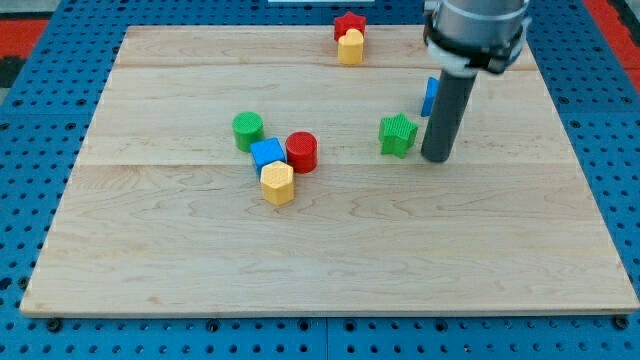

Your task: Move the red circle a bit up

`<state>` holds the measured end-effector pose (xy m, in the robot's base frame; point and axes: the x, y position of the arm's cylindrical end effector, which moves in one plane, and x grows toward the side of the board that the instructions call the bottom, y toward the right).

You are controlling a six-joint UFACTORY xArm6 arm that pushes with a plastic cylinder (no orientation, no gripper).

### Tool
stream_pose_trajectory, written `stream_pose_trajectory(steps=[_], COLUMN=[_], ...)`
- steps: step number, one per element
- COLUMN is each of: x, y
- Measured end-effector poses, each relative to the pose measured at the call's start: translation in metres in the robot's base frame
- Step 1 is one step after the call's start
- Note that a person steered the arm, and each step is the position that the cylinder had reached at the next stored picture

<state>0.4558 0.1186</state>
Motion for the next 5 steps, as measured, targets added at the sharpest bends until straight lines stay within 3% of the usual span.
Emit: stream_pose_trajectory(steps=[1, 2, 3, 5], x=[0.012, -0.006, 0.032, -0.042], y=[-0.074, -0.135, -0.144, -0.148])
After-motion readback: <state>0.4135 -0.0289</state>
